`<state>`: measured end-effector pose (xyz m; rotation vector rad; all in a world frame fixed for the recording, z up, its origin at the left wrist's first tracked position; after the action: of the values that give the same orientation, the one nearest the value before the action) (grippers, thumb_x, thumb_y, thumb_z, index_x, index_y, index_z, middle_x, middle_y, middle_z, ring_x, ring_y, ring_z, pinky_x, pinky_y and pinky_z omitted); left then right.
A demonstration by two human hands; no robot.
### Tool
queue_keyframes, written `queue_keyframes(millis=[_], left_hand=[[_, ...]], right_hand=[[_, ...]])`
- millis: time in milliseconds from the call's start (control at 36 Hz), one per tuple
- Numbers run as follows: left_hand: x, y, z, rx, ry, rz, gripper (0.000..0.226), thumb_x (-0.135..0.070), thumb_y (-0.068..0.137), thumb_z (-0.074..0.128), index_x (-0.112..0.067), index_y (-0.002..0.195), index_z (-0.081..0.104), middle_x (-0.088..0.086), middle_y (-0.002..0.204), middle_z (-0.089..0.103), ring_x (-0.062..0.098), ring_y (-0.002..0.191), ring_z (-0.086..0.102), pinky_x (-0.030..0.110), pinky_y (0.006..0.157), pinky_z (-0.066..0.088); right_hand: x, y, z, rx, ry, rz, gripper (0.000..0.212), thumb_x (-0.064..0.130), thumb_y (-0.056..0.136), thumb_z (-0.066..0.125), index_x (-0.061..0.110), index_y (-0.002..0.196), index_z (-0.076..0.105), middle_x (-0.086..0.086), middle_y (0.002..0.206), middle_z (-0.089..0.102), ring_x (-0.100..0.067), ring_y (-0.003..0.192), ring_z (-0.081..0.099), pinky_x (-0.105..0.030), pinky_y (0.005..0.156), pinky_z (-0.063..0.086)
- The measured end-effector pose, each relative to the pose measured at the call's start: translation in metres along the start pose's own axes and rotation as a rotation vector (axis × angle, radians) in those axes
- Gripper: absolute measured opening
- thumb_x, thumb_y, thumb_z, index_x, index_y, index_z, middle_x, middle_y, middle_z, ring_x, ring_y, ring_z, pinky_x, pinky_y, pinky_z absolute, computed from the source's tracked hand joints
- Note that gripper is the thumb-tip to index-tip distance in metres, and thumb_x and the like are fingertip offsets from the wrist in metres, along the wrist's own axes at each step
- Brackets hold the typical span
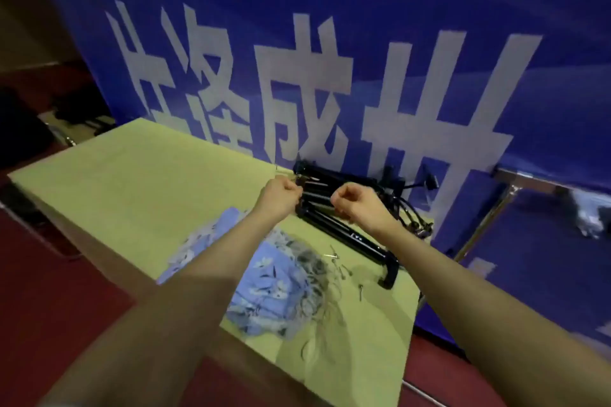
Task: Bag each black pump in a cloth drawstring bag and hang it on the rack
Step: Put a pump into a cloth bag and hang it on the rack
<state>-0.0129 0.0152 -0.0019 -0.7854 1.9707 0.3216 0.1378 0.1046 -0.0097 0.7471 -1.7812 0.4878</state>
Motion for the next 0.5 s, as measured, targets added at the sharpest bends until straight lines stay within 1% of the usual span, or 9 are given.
queue_keyframes(millis=[56,83,167,222,250,306,361,444,500], left_hand=[[0.018,-0.004,0.002,0.028,0.015,-0.007,0.020,-0.014,0.091,0.052,-0.010,0.072,0.046,0.012,0.074,0.051,0.021,0.075,0.047,0.032,0.070,0.041],[0.030,-0.008,0.003,0.047,0.032,-0.037,0.018,-0.014,0.092,0.051,-0.009,0.075,0.046,0.012,0.075,0.050,0.021,0.075,0.045,0.032,0.070,0.040],[0.059,-0.021,0.009,0.135,0.056,-0.086,0.015,-0.009,0.093,0.048,-0.011,0.080,0.041,0.011,0.070,0.038,0.021,0.065,0.034,0.028,0.061,0.033],[0.076,-0.024,0.013,0.175,0.068,-0.113,0.015,-0.008,0.095,0.046,-0.012,0.082,0.038,0.006,0.068,0.033,0.021,0.059,0.029,0.024,0.056,0.030],[0.087,-0.022,0.015,0.193,0.078,-0.126,0.015,-0.009,0.095,0.045,-0.012,0.083,0.037,0.005,0.068,0.033,0.019,0.058,0.028,0.025,0.055,0.030],[0.109,-0.018,0.021,0.216,0.117,-0.157,0.017,-0.010,0.097,0.043,-0.012,0.081,0.038,0.004,0.069,0.035,0.018,0.058,0.029,0.030,0.058,0.032],[0.126,-0.015,0.027,0.236,0.194,-0.188,0.018,-0.012,0.098,0.042,-0.016,0.080,0.040,0.004,0.069,0.039,0.019,0.057,0.031,0.037,0.063,0.033],[0.144,-0.010,0.031,0.270,0.384,-0.162,0.008,-0.015,0.098,0.043,-0.012,0.093,0.048,0.006,0.080,0.050,0.022,0.062,0.039,0.036,0.064,0.035],[0.152,-0.006,0.031,0.292,0.486,-0.111,0.014,-0.015,0.096,0.045,-0.008,0.102,0.056,0.009,0.094,0.056,0.028,0.078,0.049,0.037,0.068,0.039]], right_hand=[[-0.013,-0.001,0.013,0.054,-0.060,-0.003,0.020,0.006,0.091,0.058,0.015,0.073,0.056,0.001,0.064,0.054,-0.005,0.054,0.048,-0.016,0.056,0.040],[-0.024,-0.001,0.023,0.083,-0.098,0.009,0.020,0.006,0.090,0.059,0.016,0.073,0.057,0.002,0.065,0.056,-0.006,0.058,0.050,-0.019,0.059,0.041],[-0.048,-0.006,0.045,0.189,-0.189,0.060,0.013,0.007,0.088,0.059,0.017,0.082,0.063,0.001,0.075,0.061,-0.009,0.067,0.052,-0.024,0.065,0.043],[-0.064,-0.006,0.057,0.262,-0.286,0.077,0.013,0.007,0.088,0.058,0.017,0.090,0.066,-0.005,0.085,0.065,-0.012,0.073,0.055,-0.027,0.070,0.045],[-0.072,-0.007,0.063,0.296,-0.320,0.082,0.016,0.006,0.088,0.057,0.017,0.092,0.066,-0.007,0.091,0.066,-0.014,0.076,0.057,-0.027,0.072,0.046],[-0.089,-0.009,0.075,0.360,-0.381,0.103,0.022,0.001,0.085,0.056,0.017,0.097,0.066,-0.007,0.101,0.065,-0.017,0.086,0.058,-0.022,0.074,0.046],[-0.105,-0.008,0.087,0.428,-0.527,0.070,0.035,-0.001,0.080,0.058,0.014,0.111,0.064,-0.005,0.108,0.057,-0.021,0.099,0.053,-0.024,0.081,0.041],[-0.124,-0.008,0.104,0.541,-0.768,0.054,0.058,0.017,0.077,0.067,0.027,0.132,0.048,-0.003,0.131,0.042,-0.025,0.119,0.038,-0.033,0.098,0.030],[-0.129,-0.009,0.113,0.574,-0.836,0.041,0.061,0.025,0.078,0.068,0.030,0.133,0.043,-0.002,0.136,0.036,-0.025,0.121,0.032,-0.035,0.096,0.025]])
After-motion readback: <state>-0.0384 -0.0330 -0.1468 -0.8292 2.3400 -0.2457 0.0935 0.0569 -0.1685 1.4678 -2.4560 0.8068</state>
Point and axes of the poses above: each hand's wrist, its own y-axis towards the middle knuckle, its own z-axis out of the palm, x = y × z, the point moved 2 cm from there along y, towards the middle knuckle
